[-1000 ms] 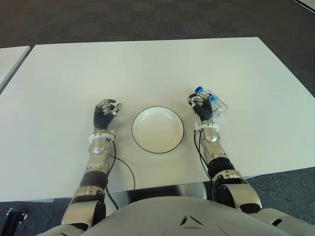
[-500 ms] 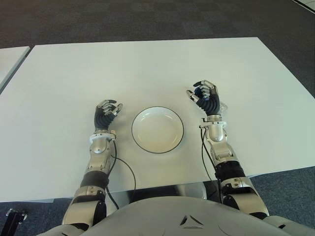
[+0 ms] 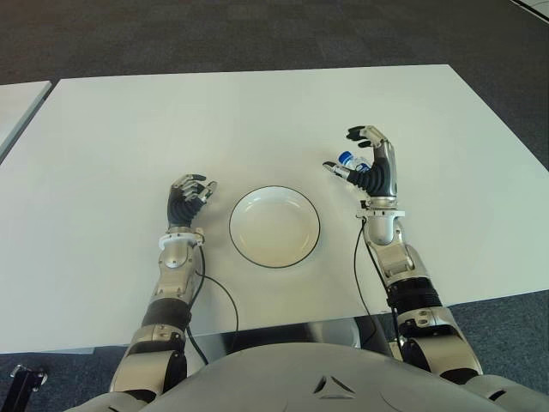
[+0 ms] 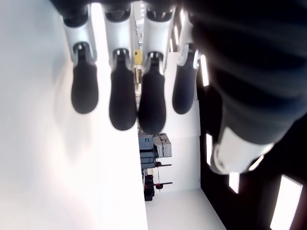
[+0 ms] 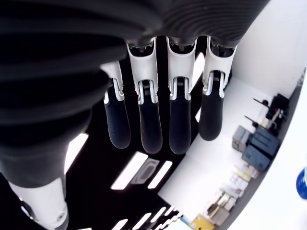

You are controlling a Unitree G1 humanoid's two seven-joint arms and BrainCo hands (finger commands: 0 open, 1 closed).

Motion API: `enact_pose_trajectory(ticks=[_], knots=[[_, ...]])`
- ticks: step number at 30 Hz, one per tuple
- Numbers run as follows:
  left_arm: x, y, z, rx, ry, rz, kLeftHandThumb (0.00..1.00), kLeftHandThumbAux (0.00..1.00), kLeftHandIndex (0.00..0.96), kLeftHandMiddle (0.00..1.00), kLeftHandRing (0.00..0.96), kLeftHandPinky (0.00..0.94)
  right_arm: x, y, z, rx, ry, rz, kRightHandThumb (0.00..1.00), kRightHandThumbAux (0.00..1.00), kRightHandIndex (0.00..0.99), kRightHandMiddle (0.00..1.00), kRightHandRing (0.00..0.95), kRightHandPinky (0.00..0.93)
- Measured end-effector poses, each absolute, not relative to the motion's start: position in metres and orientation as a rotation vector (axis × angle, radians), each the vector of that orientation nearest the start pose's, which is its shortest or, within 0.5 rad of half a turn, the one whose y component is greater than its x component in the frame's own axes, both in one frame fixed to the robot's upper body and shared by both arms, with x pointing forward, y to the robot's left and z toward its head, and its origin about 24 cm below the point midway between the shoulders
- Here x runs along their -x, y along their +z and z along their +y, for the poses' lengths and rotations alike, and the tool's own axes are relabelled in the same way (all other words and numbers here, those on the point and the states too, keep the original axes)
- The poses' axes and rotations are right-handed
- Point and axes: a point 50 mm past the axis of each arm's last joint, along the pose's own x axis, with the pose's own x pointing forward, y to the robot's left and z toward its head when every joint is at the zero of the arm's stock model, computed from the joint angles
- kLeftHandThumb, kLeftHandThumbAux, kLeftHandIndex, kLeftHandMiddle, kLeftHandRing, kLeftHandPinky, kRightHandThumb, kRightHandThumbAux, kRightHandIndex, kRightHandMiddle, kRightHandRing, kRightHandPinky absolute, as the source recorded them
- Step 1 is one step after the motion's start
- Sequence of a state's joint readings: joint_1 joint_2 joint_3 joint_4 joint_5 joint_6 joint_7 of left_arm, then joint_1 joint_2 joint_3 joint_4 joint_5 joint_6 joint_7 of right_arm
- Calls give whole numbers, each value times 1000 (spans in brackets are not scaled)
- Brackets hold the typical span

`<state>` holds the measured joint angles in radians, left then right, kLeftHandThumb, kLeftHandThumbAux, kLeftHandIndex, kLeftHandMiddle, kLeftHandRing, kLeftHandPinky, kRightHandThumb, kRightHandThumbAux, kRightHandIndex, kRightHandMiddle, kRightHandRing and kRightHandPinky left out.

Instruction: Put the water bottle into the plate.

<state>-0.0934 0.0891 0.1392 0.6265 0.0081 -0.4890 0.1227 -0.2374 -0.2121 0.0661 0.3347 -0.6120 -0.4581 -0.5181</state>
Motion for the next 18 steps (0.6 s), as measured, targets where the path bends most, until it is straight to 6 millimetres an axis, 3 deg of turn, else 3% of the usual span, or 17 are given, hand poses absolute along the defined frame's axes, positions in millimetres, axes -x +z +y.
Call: enact_pose_trajectory(ticks=[6,18], knots=[[-245,-26,204,-81,244,38,708,713,435,652,631,606,-289,84,-165,744,-250,-561,480,562,16,21,25,56],[-245,-25,203,-68,251,43,707,713,435,655,633,612,-301,77,-172,883,-311,-363,637,310,0,0,0,0]])
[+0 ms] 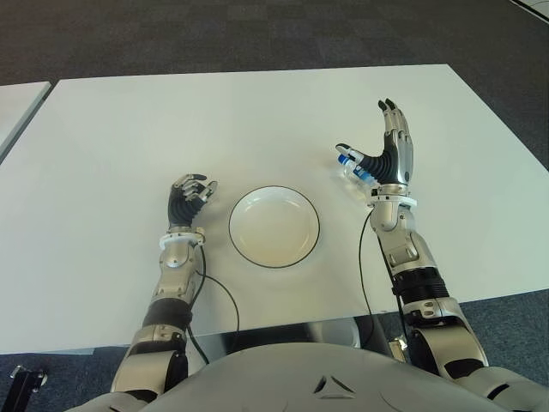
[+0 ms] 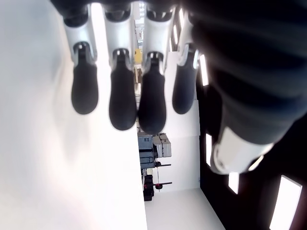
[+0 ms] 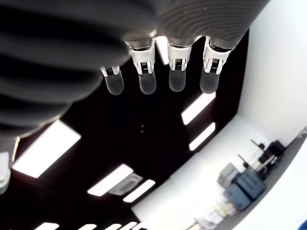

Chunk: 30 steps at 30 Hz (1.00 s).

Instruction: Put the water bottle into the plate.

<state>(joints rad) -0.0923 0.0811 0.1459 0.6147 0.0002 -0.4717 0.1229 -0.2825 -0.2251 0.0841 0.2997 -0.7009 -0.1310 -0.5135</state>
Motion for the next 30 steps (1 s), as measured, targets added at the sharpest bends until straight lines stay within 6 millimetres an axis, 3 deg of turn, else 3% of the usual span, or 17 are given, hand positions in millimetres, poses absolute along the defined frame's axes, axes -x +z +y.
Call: enact_pose_trajectory(ticks=[10,21,30], knots=[[-245,-24,204,-68,252,32,708,713,436,672,652,629,-314,57,-169,1051,-272,-114,678,233,0,0,0,0],[-245,-24,205,-68,259,31,708,712,436,681,659,627,-317,22,-167,1202,-147,120,671,206,0,0,0,0],[-243,-26,207,-67,266,42,708,712,436,682,659,632,-326,17,-176,1300,-91,213,737,248,0,0,0,0]])
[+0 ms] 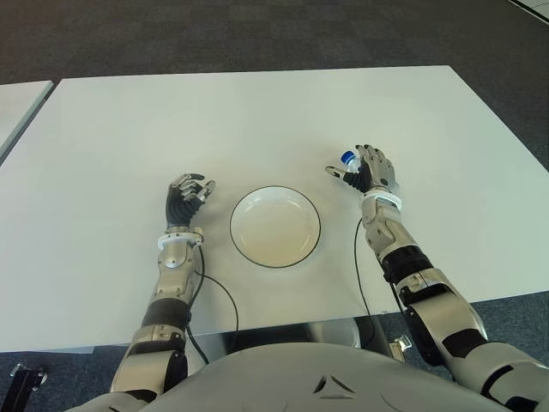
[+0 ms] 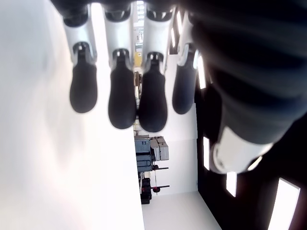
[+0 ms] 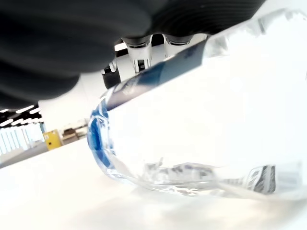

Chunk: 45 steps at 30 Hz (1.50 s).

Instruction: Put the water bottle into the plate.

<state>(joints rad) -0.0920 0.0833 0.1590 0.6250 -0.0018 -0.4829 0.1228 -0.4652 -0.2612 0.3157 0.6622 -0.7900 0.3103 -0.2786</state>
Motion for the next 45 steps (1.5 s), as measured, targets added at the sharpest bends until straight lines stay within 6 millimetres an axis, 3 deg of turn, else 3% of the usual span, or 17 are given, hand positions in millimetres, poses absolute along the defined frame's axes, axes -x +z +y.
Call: enact_pose_trajectory(ticks=[14,25,37,45], knots=[[-242,-28,212,-47,300,51,707,712,435,677,652,625,-337,16,-174,1402,-38,381,799,367,0,0,0,0],[-242,-27,211,-44,300,39,707,711,435,675,650,626,-348,13,-187,1452,-66,487,725,385,0,0,0,0],[-242,-26,212,-53,297,30,708,713,436,689,669,647,-347,7,-199,1401,-106,574,627,445,0,0,0,0],[-242,-26,213,-54,298,29,708,712,436,688,664,638,-346,6,-201,1368,-135,584,589,489,0,0,0,119]])
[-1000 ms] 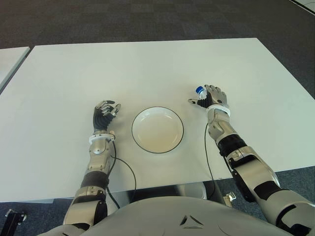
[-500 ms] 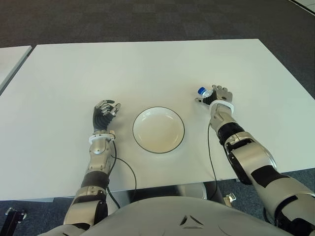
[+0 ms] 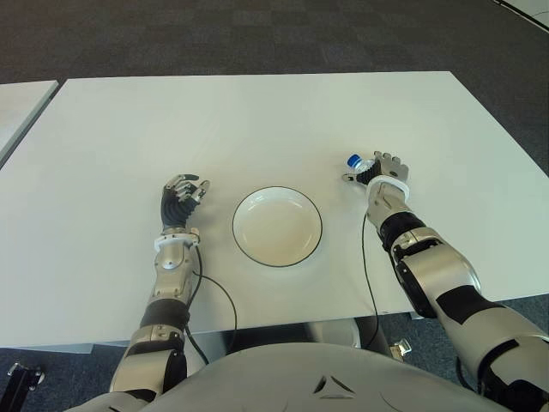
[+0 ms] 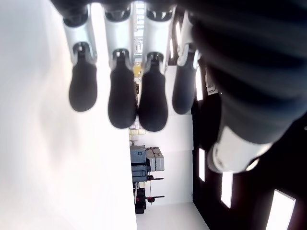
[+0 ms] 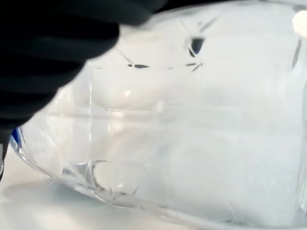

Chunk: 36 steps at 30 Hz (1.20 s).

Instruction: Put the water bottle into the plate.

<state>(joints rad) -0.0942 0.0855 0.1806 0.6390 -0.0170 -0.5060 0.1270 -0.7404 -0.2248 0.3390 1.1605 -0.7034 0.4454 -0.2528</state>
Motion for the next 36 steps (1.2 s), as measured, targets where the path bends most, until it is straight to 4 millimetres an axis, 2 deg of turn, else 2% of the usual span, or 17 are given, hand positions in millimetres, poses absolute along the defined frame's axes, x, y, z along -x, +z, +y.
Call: enact_pose_trajectory(ticks=[7,9,11,16,18,21,25,34,36], knots=[[-242,-26,214,-48,303,28,708,712,436,682,658,632,-345,6,-203,1350,-176,581,587,527,0,0,16,217],[-242,-26,214,-47,304,28,708,711,436,680,656,631,-345,6,-203,1344,-189,587,597,545,70,35,80,274],[-242,-26,214,-43,306,28,708,711,436,679,655,630,-344,6,-204,1343,-204,598,601,551,97,49,103,295],[-242,-26,214,-37,309,26,708,711,436,679,655,635,-342,6,-208,1351,-230,631,601,562,243,113,182,353],[-242,-25,215,-33,310,25,708,711,436,680,656,637,-341,5,-209,1355,-235,640,597,573,314,166,246,409],[-242,-25,215,-33,310,24,709,711,436,682,662,643,-341,5,-210,1358,-240,645,669,665,390,248,320,469],[-242,-25,215,-37,309,22,708,711,436,682,660,641,-341,7,-214,1365,-246,647,696,702,422,320,378,515],[-242,-23,218,-36,300,18,708,711,436,677,652,633,-342,8,-217,1376,-240,640,699,713,433,402,443,569],[-242,-23,218,-36,300,17,708,711,436,676,653,635,-342,8,-218,1376,-241,642,696,714,434,441,481,601]])
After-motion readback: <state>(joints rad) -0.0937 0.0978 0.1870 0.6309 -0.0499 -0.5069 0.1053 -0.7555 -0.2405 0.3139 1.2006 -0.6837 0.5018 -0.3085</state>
